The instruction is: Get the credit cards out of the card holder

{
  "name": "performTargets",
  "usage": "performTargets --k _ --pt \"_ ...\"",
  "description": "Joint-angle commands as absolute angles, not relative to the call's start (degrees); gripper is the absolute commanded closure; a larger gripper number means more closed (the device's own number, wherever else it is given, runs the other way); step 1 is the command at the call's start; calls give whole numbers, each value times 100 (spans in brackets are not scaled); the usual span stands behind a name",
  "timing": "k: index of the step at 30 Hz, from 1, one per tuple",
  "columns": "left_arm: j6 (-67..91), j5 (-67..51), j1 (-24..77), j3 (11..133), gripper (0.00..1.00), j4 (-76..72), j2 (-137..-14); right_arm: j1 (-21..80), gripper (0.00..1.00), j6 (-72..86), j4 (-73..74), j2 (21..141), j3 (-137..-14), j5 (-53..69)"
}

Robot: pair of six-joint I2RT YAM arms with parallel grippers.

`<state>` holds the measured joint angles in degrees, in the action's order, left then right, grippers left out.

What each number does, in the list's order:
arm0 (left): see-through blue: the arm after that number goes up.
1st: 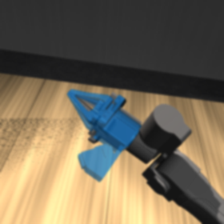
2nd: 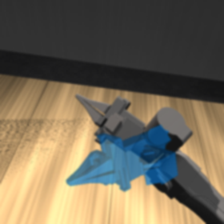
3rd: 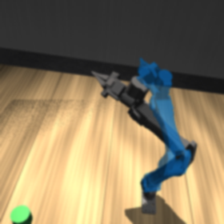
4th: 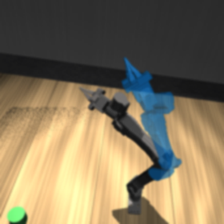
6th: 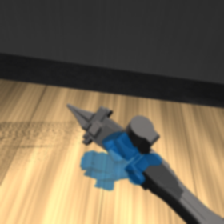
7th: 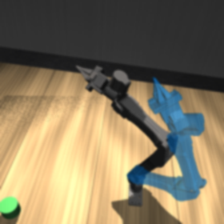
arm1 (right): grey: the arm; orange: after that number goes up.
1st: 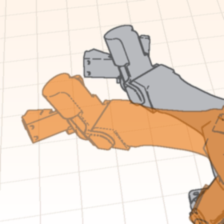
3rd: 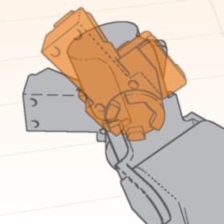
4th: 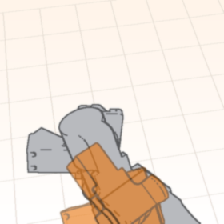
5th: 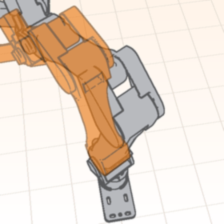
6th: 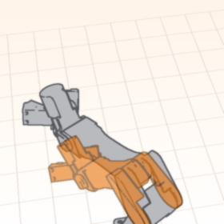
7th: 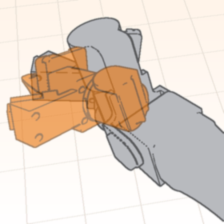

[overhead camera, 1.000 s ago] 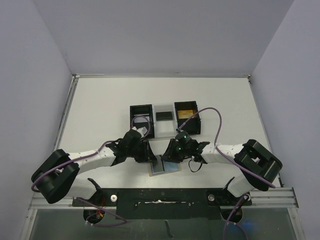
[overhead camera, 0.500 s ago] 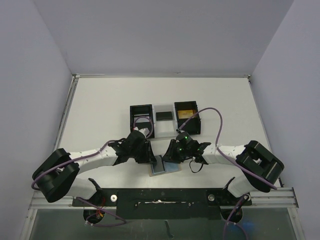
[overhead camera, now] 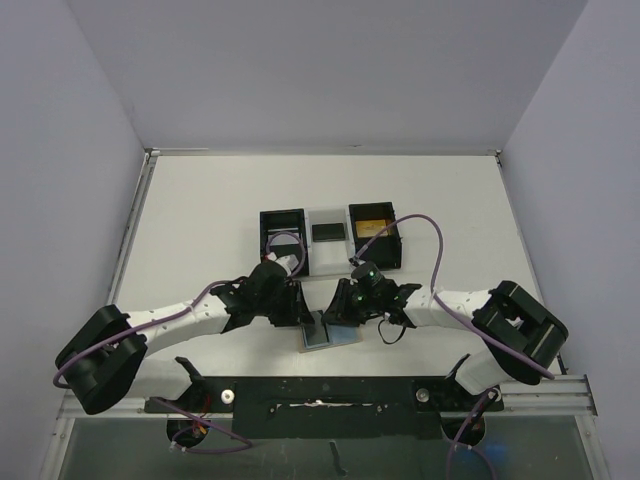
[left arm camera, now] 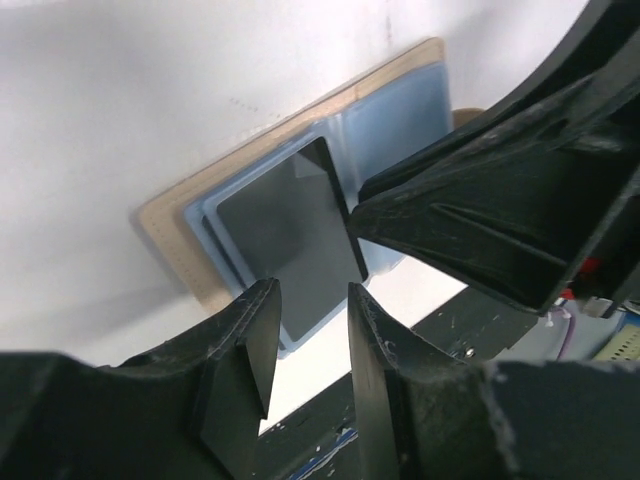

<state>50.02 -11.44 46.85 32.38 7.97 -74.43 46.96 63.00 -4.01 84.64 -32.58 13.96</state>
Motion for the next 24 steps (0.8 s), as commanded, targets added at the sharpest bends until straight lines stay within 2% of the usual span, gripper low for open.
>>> performTargets --k 1,13,18,24 --pt "5062 -1230 4720 3285 69 269 -7458 4737 76 6309 -586 8486 -3402 1481" --pt "4967 -1085 4768 3170 71 563 -7837 4746 76 6368 -612 8677 -3393 1628" --pt "4945 -1022 4785 3411 78 728 -8094 4736 77 6455 -935 8720 -3324 1798" --pt "4915 -966 4794 3356 83 797 -8099 4699 89 6605 -1319 8673 -3147 1916"
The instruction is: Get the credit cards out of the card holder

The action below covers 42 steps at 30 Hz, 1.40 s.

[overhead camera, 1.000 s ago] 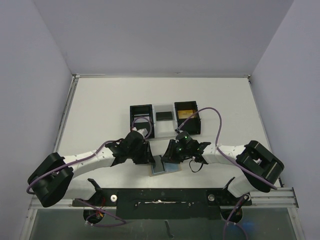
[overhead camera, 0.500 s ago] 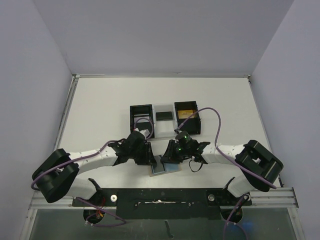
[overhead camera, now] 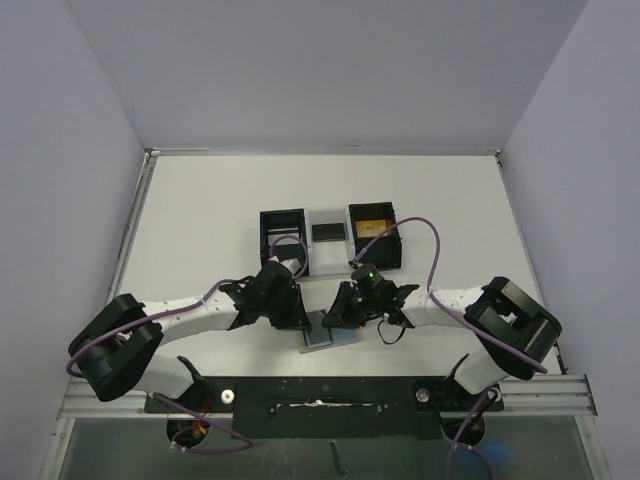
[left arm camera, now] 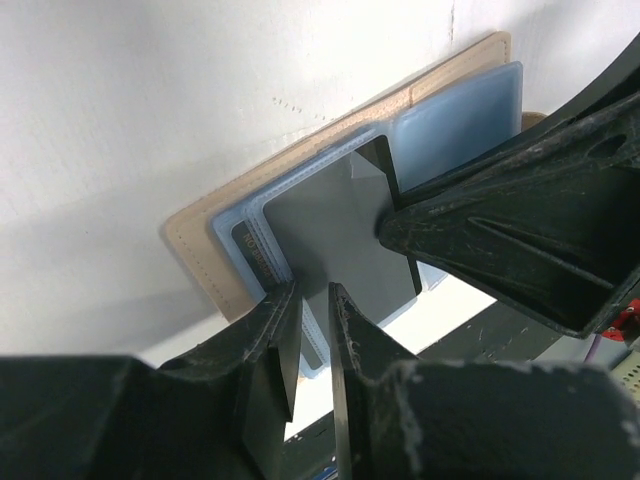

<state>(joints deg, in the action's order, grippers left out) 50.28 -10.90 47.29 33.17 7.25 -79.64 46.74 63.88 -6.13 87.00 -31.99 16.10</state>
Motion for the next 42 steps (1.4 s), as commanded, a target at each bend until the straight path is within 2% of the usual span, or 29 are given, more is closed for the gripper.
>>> performTargets --k 1,4,7,11,17,24,42 --pt "4868 -911 4798 3378 83 904 -8103 4686 90 6621 -1308 8642 -3125 1895" --pt "4772 -729 4791 3438 84 1204 -8103 4611 91 6634 -1368 8511 -3014 1894" --pt "4738 -761 4798 3411 84 1150 -8093 4423 83 6683 -1727 8429 -2813 2232" --pt "4724 -742 4795 3410 84 1107 -8007 4236 81 6721 -2153 8411 -2664 2630" --pt "4668 -742 4797 3481 85 1174 -8031 4059 87 6682 -2437 8470 -2621 2964" --pt "4671 -744 4799 3463 88 1133 -8015 3920 100 6730 -2609 8446 -2439 3128" --pt "4632 -769 4791 3437 91 1055 -8009 3623 100 6657 -2377 8196 -2105 3223"
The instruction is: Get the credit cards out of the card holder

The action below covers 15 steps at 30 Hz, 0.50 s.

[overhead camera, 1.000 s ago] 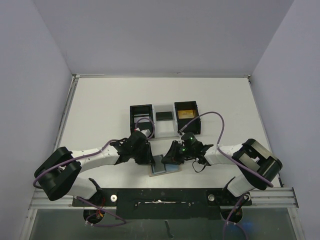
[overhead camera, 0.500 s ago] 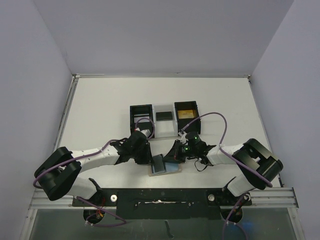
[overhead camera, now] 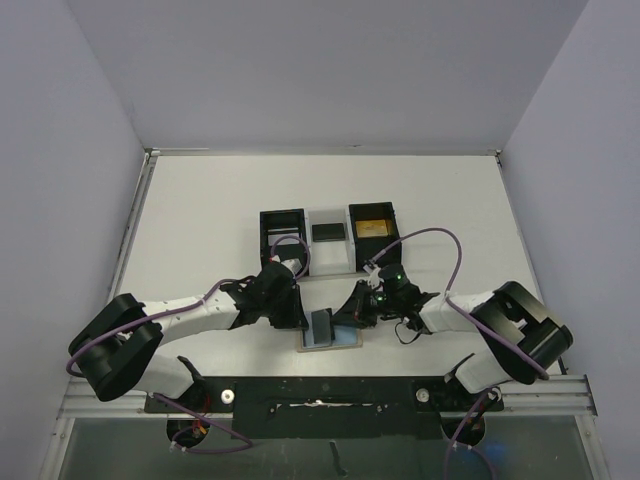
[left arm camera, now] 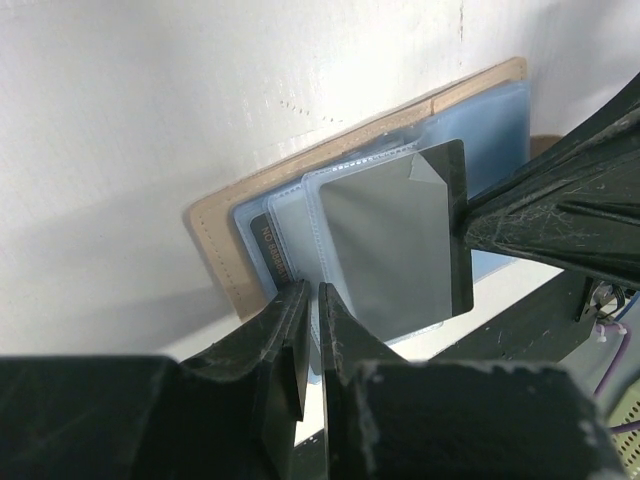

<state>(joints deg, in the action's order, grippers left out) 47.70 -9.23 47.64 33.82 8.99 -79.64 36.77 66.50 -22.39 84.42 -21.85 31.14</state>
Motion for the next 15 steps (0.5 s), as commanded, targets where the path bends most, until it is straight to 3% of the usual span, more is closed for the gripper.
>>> performTargets --k 1,15 --pt "4632 -778 4797 3438 91 1048 -8002 3615 100 6670 -2386 8170 -2081 3218" --pt "4628 -783 4797 3469 91 930 -7961 3398 100 6164 -1517 7809 -2159 3306"
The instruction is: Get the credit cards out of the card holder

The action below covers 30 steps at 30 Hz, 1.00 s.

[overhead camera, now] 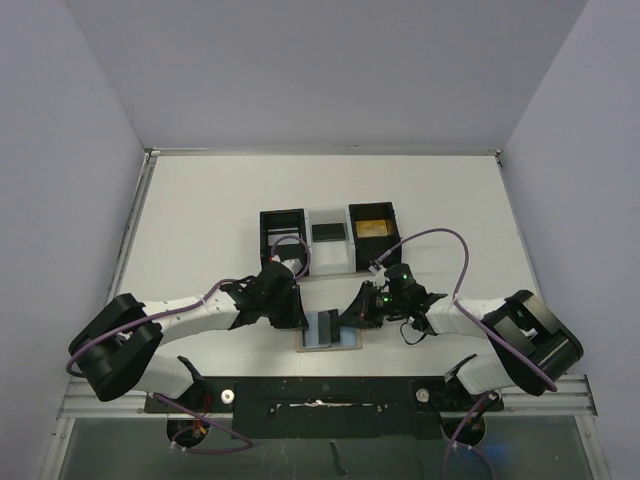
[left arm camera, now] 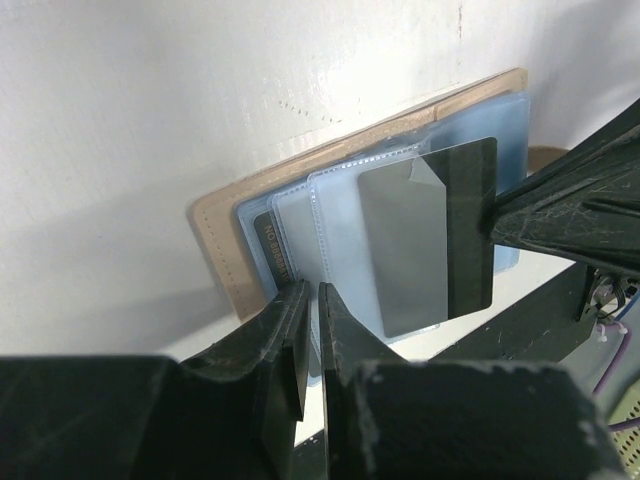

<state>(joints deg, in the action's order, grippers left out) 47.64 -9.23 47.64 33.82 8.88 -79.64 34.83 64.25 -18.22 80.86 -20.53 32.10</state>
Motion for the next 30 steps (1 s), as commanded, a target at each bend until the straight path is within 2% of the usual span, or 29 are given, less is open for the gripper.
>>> performTargets --k 1,5,9,12,17,26,30 --pt "4616 -789 4797 3477 91 936 -7963 3387 100 6123 -1457 7791 -2168 3300" --pt "4580 -788 4799 3561 89 1013 -7910 3374 100 6197 -1567 7822 -2126 3283" --pt "4549 -788 4798 3739 77 1032 -7684 3412 100 6483 -2129 8002 -2033 3356" --pt "4527 -930 4799 3999 71 887 -7551 3487 100 6557 -2312 8174 -2074 3304" --pt "4581 -1531 4806 3991 69 291 -7651 3585 100 6604 -2388 8447 -2159 3165" --pt "4594 -1590 4922 3801 91 493 -8203 3567 100 6570 -2363 8420 -2054 3122" --pt "4463 -1304 5008 3894 95 904 -8393 3568 100 6609 -2392 8323 -2026 3121"
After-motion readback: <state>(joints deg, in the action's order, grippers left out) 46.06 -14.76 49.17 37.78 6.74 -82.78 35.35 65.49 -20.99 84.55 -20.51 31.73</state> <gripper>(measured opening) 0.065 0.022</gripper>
